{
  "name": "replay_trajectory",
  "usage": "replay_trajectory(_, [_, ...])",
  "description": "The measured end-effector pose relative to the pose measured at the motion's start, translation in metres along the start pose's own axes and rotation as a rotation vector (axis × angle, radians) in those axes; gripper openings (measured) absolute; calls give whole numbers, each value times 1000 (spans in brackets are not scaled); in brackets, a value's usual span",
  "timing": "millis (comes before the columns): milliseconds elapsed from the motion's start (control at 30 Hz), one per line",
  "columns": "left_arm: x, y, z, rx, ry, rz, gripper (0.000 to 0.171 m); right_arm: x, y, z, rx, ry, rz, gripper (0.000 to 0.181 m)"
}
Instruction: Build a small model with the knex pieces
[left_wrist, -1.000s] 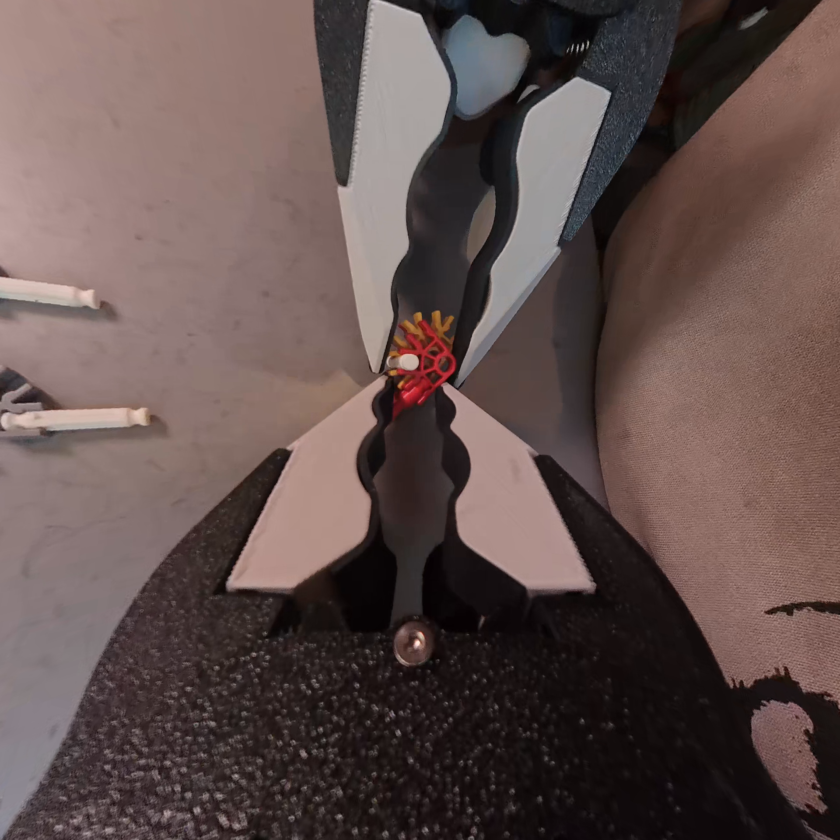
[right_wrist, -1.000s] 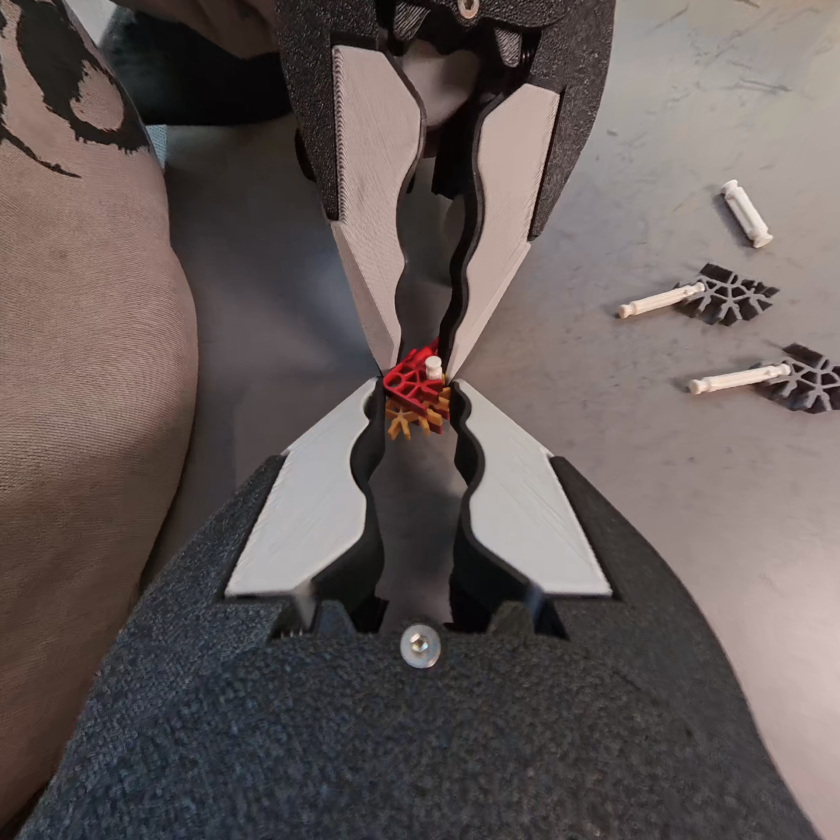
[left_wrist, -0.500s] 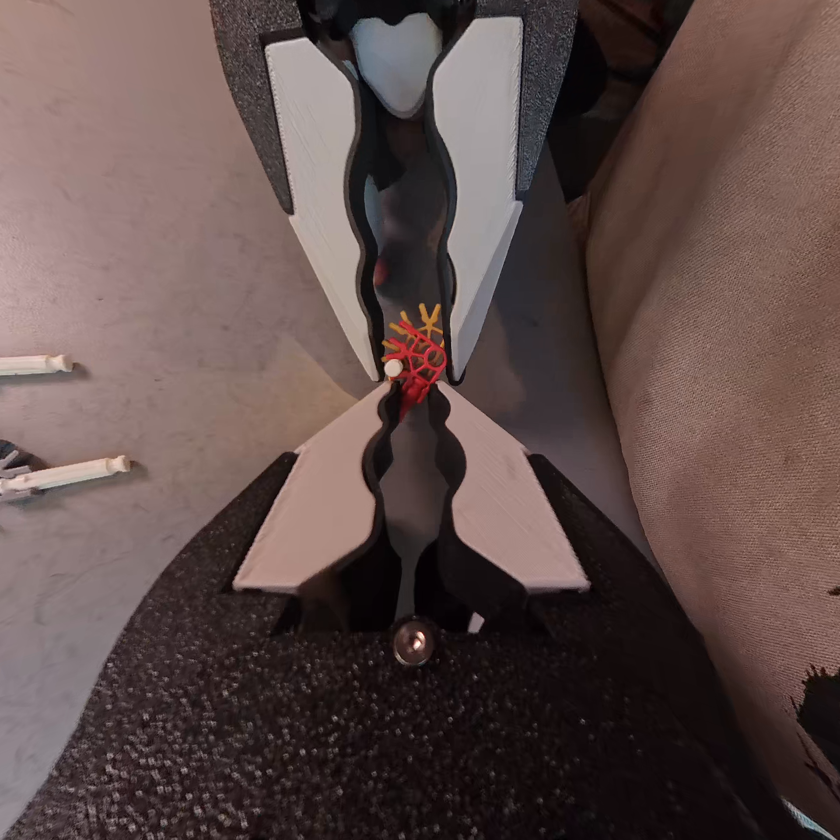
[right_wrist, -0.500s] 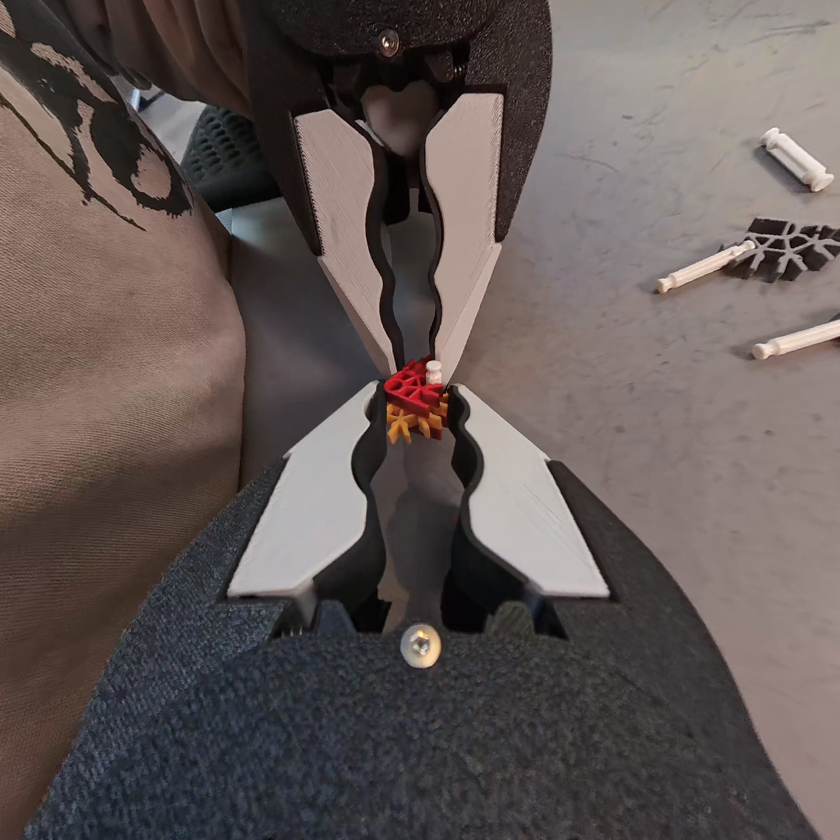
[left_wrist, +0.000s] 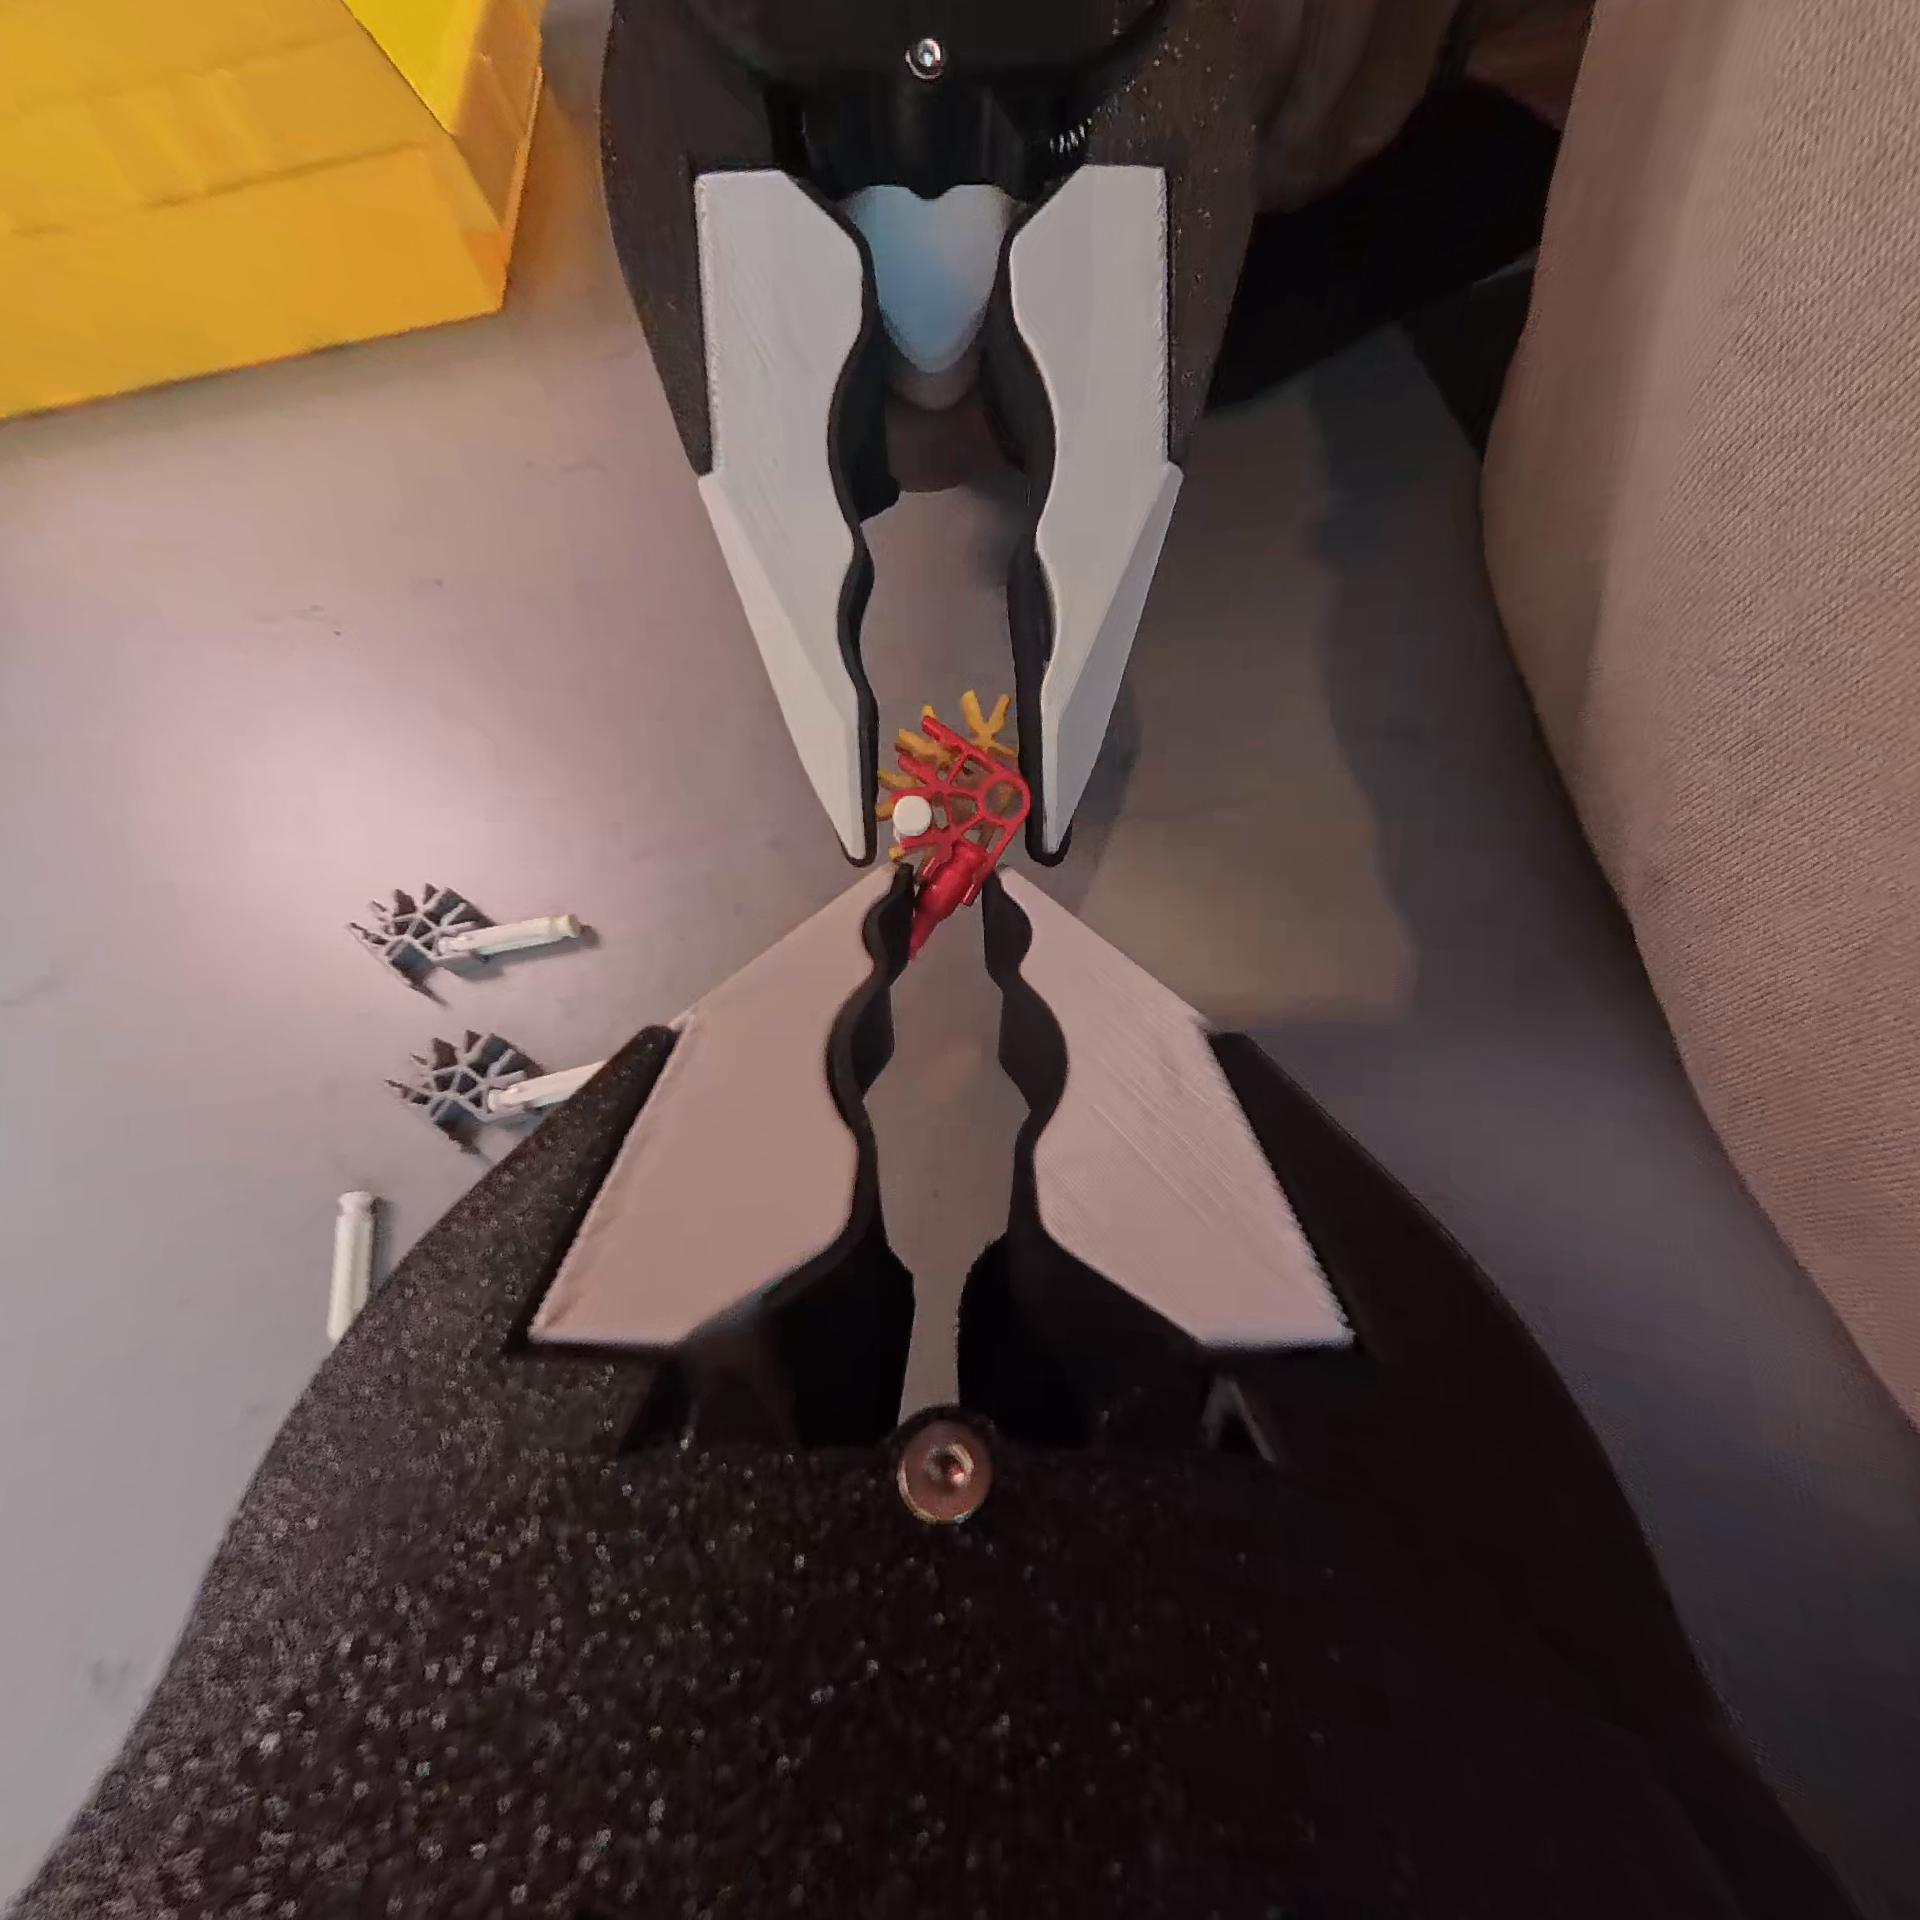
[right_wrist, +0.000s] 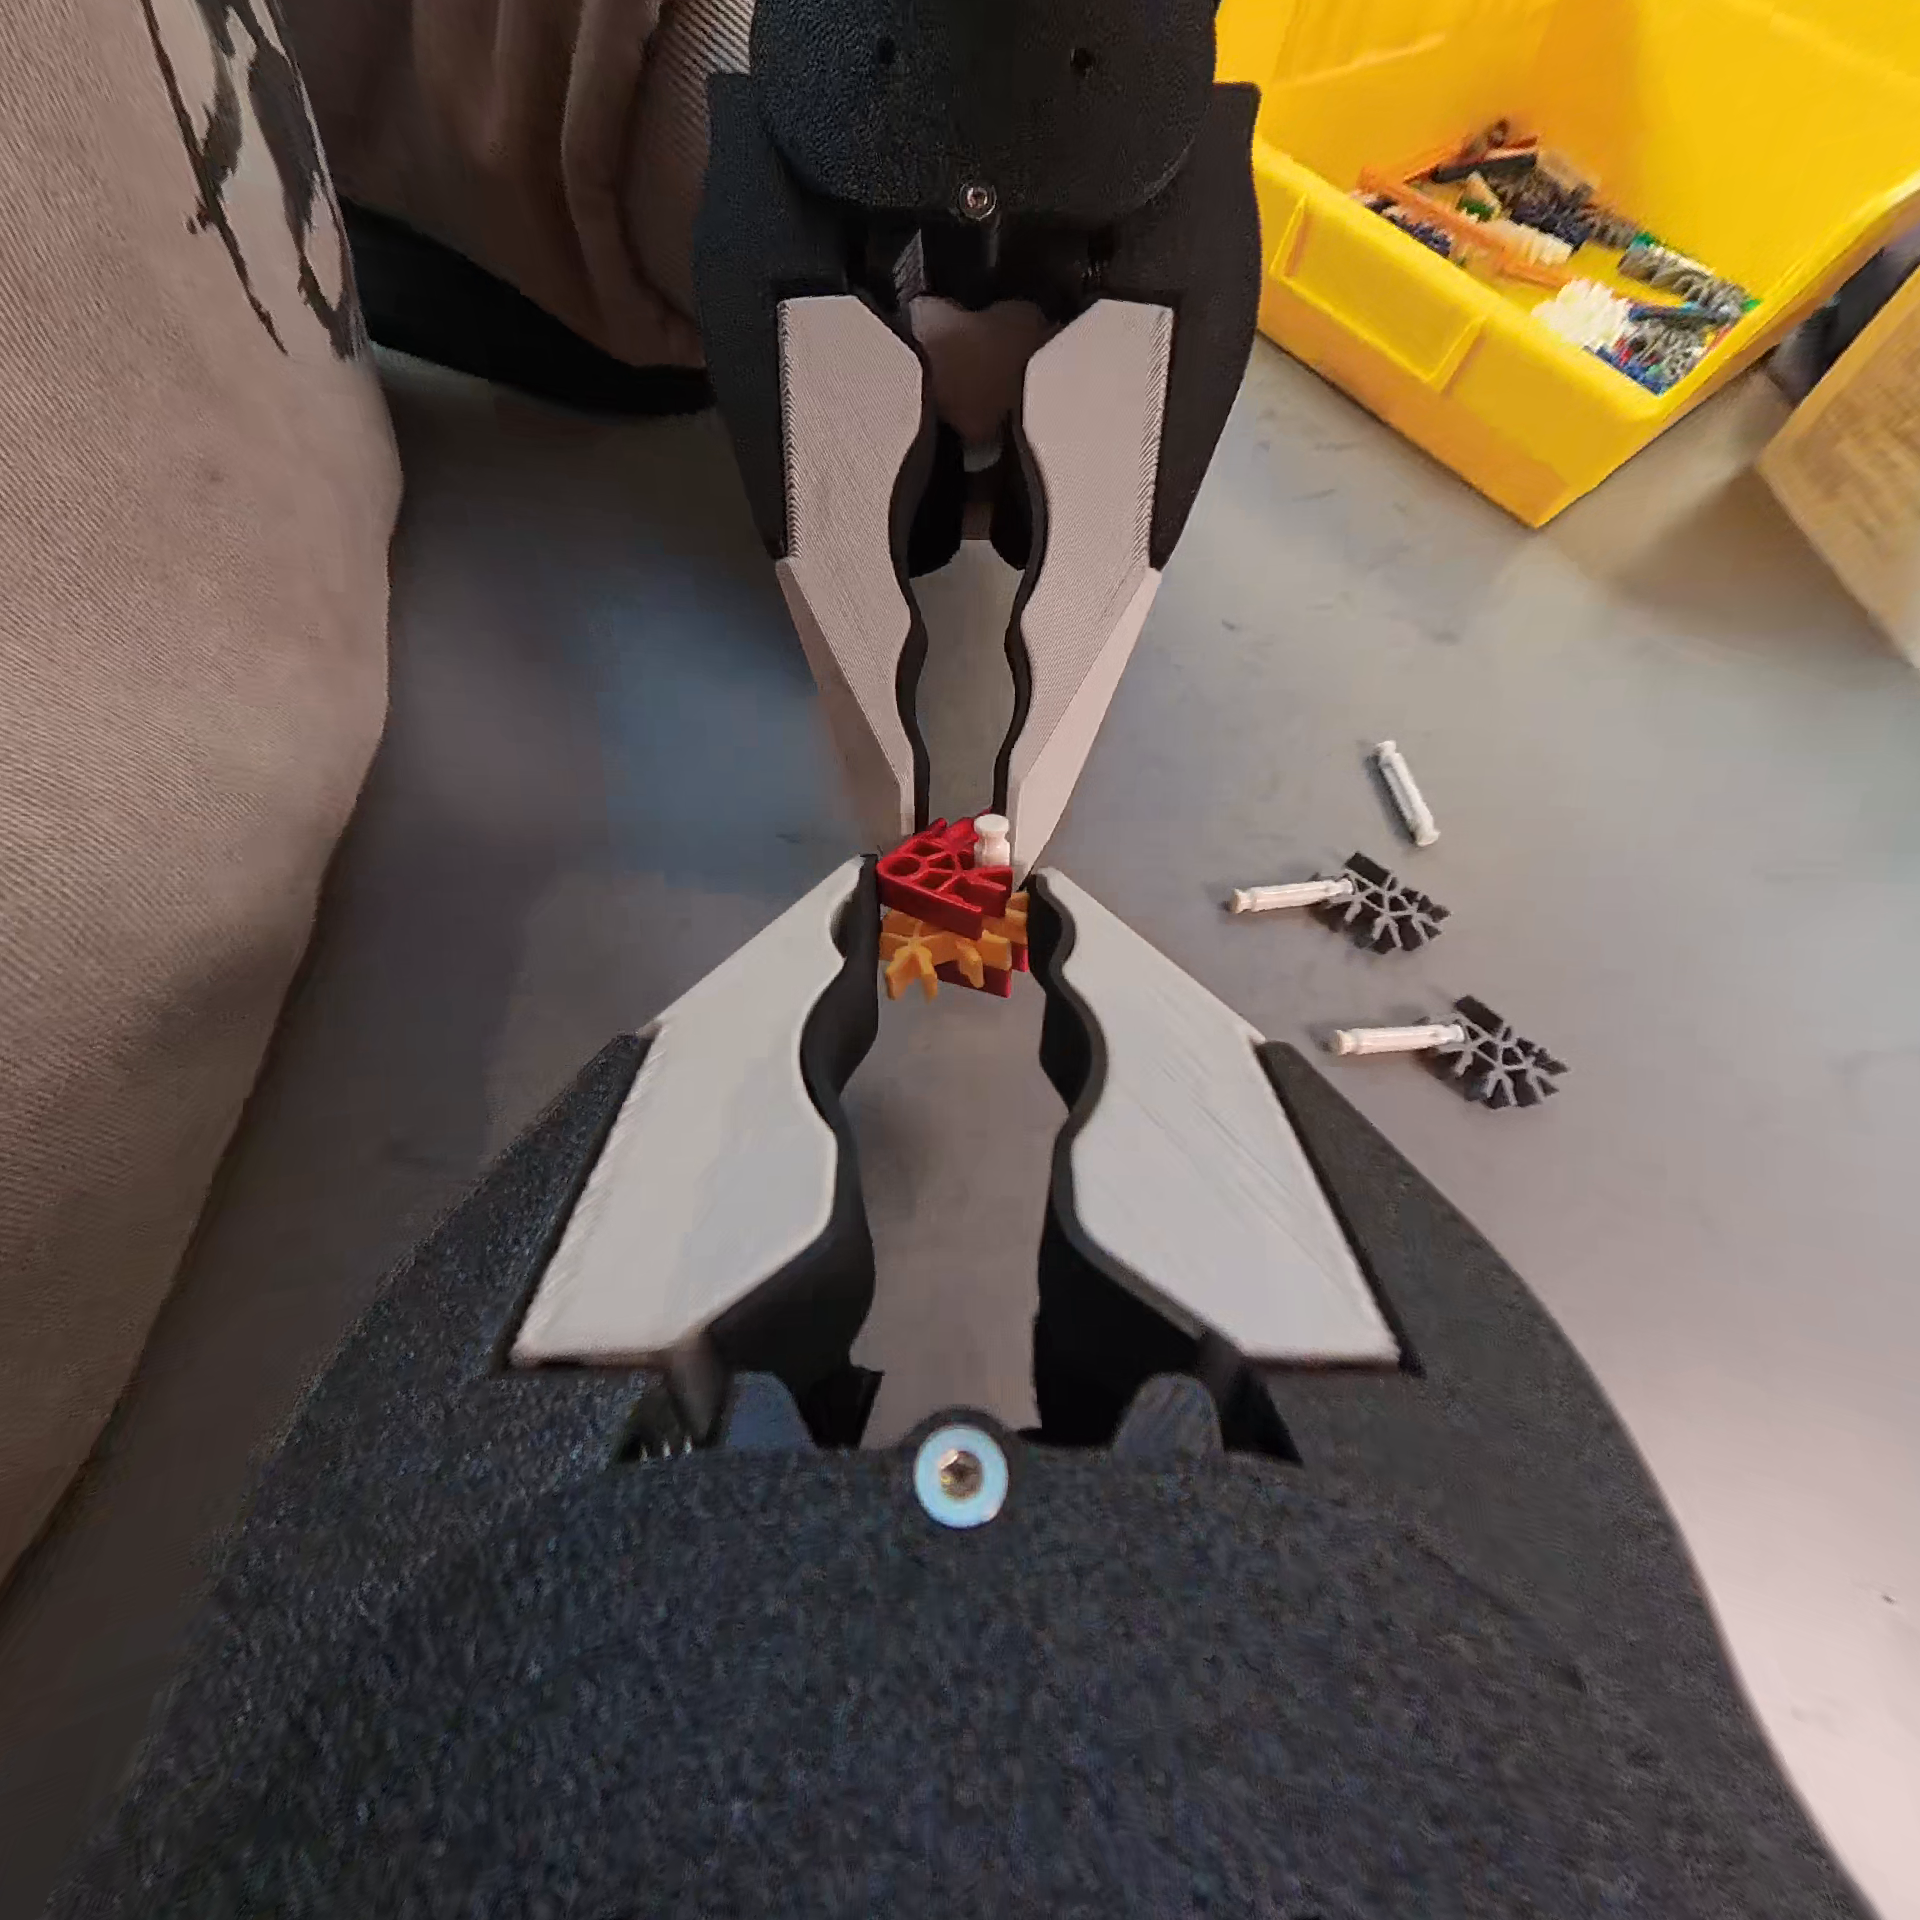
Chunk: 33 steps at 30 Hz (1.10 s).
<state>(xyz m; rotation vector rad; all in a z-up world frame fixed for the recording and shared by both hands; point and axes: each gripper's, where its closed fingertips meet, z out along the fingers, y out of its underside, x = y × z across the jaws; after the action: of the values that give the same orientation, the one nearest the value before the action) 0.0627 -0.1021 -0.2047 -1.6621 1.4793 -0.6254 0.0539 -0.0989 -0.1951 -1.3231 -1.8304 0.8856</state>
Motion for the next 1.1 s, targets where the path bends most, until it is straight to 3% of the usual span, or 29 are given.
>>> replay_trajectory(167, [1, 0, -1, -37, -96, 215, 10, -3, -3, -1, 9, -53, 17, 27])
replay_trajectory(300, [-2, 12, -1, -149, -178, 396, 10, -5, 2, 0, -49, -72, 16, 31])
replay_trajectory(667, [-18, 16, -11, -198, -323, 452, 12, 10, -2, 3, -81, 13, -127, 21])
replay_trajectory(733, [-20, 18, -11, -228, -348, 509, 11, 12, -1, 5, -104, 6, -65, 23])
replay_trajectory(800, [-21, 18, -11, -247, -373, 557, 11, 14, 4, 7, -146, -2, 27, 39])
replay_trajectory(867, [-23, 21, -10, -283, -398, 617, 11, 12, 7, 9, -174, -38, 122, 44])
replay_trajectory(967, [-23, 25, -7, -324, -411, 696, 10, 12, 11, 13, -218, -58, 249, 33])
replay_trajectory(1100, [-24, 26, -5, -336, -432, 721, 11, 15, 15, 13, -250, -45, 246, 23])
